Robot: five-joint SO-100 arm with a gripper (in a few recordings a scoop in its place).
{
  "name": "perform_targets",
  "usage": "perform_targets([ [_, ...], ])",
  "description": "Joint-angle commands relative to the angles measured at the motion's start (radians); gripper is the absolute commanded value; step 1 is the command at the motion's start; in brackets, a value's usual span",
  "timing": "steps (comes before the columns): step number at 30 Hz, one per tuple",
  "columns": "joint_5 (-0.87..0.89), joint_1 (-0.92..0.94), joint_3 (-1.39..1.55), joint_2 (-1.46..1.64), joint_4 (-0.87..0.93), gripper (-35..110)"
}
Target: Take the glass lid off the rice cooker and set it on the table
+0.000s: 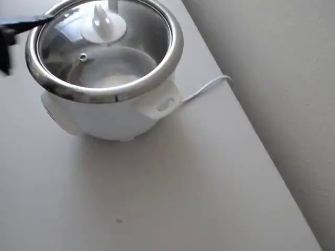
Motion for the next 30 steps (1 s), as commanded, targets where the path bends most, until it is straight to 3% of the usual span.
perform_targets([
  [1,0.028,-0.031,-0.146,-0.107,-0.035,27],
  [20,0.035,-0.017,-0.186,-0.262,-0.209,26],
  [30,0.043,0.029,-0.166,-0.359,-0.364,12],
])
